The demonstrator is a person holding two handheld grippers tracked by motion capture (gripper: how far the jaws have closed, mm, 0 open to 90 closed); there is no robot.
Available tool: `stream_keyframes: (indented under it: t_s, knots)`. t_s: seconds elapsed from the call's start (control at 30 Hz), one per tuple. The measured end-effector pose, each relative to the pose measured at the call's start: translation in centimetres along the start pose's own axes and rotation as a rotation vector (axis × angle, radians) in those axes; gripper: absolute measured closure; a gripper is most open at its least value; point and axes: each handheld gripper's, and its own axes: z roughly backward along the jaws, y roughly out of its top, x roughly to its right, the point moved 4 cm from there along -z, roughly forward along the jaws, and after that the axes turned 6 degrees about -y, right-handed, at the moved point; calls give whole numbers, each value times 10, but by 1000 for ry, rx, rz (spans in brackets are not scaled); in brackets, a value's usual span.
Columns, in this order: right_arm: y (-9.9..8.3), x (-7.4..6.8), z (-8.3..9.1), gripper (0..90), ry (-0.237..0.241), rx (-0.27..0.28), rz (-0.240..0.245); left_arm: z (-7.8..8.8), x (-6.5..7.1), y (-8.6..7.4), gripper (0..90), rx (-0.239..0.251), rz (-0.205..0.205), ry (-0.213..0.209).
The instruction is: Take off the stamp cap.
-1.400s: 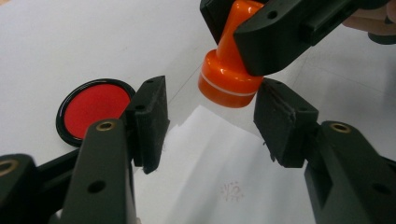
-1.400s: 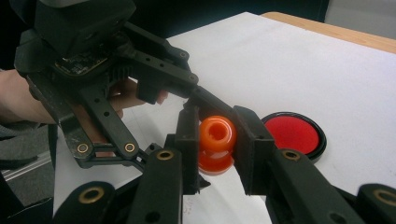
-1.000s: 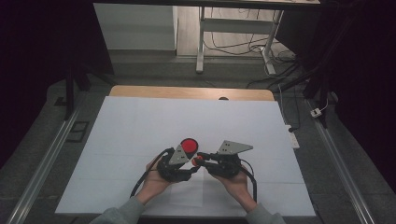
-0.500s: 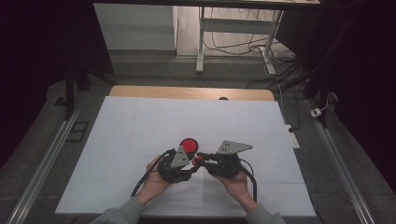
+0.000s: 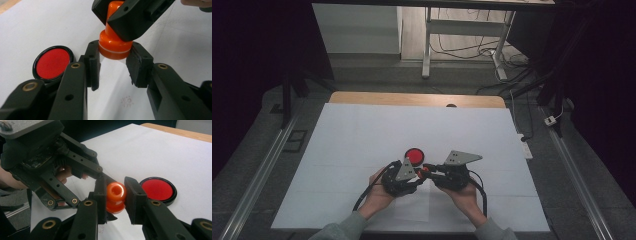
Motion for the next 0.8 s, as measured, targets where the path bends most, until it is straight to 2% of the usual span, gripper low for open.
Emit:
stream_keyframes:
  t_s: [0.8]
  knots:
    - [-1, -2, -1, 722, -1, -8, 1, 1, 1, -1, 652, -15, -25, -6]
